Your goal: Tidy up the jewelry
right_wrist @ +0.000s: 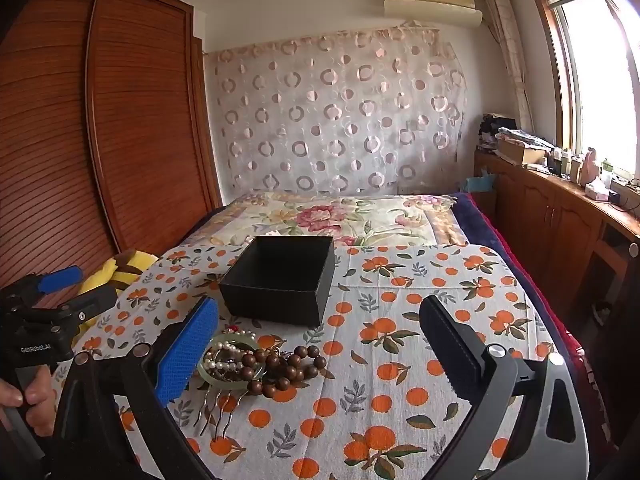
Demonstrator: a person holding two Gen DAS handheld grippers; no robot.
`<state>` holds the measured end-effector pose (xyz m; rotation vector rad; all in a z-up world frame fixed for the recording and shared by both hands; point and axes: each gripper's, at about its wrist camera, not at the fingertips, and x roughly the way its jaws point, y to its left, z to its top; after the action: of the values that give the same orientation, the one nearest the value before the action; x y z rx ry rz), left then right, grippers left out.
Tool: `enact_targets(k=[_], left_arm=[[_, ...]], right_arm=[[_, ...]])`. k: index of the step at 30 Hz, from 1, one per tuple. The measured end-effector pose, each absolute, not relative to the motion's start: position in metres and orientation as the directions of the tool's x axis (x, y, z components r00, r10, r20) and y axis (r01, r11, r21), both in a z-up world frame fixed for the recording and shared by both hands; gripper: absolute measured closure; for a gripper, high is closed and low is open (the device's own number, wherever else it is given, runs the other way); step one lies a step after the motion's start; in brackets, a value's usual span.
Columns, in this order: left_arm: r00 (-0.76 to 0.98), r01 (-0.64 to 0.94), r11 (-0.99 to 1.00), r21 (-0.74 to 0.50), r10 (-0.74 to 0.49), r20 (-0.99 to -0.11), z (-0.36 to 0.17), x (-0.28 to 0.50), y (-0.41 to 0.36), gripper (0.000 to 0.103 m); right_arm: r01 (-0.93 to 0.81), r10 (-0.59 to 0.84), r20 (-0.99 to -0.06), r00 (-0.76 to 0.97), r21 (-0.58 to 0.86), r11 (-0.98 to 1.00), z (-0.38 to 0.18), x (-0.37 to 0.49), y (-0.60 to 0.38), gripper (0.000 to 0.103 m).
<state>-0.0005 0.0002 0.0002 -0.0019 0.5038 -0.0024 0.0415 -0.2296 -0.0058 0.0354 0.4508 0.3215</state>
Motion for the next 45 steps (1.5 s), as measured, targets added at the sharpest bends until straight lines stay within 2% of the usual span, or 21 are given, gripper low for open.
enact_targets(k=[45], left_arm=[[0.878,0.003,1.0,-0.001,-0.003,-0.479,0.0,-0.0007,0.0002,0.008]], right_arm=[[-0.3,0.315,-0.417,0.853,0.102,0.948,-0.002,0.0398,-0.2284,0.002]])
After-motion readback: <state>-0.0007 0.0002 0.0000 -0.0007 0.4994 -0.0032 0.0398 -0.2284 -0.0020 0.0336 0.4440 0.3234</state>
